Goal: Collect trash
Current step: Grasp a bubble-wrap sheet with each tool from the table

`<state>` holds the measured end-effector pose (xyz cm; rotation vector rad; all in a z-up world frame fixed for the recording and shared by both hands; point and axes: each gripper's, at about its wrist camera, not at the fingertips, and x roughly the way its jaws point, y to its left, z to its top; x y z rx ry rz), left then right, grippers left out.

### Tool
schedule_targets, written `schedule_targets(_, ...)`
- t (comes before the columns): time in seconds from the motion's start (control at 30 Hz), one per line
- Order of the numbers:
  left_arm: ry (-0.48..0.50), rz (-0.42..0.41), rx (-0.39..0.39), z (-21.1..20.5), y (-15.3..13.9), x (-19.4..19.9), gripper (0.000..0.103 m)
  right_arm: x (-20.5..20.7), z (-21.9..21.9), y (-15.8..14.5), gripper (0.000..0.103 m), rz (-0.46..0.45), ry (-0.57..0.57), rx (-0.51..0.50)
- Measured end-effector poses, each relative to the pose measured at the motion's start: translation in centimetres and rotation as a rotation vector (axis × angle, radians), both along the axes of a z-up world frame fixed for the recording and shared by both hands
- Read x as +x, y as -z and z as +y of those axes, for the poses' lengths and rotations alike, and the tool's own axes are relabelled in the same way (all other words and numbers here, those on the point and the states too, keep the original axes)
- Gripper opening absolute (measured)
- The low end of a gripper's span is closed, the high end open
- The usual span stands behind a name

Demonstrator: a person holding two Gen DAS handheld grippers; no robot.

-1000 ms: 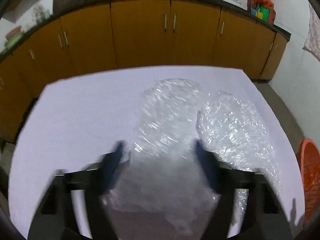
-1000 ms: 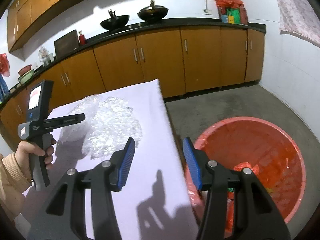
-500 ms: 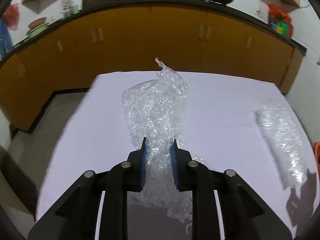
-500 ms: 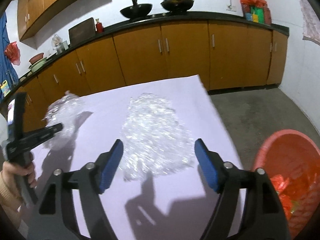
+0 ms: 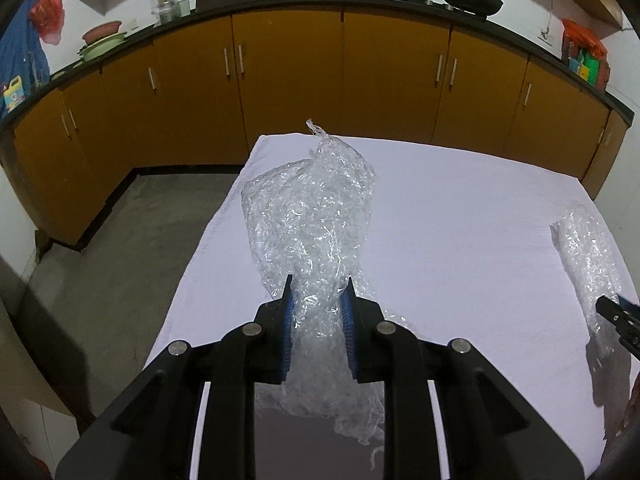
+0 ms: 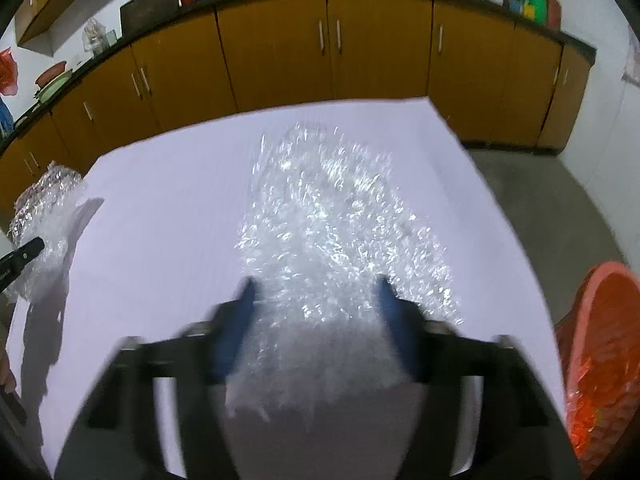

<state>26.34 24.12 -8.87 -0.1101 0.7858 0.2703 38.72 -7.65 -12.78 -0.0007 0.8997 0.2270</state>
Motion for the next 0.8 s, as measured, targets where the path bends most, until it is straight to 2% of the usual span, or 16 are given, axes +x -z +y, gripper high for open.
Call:
schedule_targets(0.07,0.005,0.0,-0.005,-0.4,0.0,0.0,0.022,-0.1,-0.1,-0.1,0.023,-0.007,-0.001,0.002)
schedule_targets(0.17,0.017,-0.003,-0.006,-0.6,-0.1,0.0,0.022,-0.6,-0.4,-0.5,0.014,-0.017,-0.004,0.016)
schedule_targets(0.43,0.055,-0.018,-0.02,-1.8,-0.7,-0.4,0.022,-4.2,-2.2,-3.0,0.011,-0.084,0.001,0.031)
schedule_targets(0.8,0.143,-0.072,-0.02,-6.5,-3.3,-2.0,0.022,-9.4,-5.4,-6.6,0.01,-0.17,0.024,0.067)
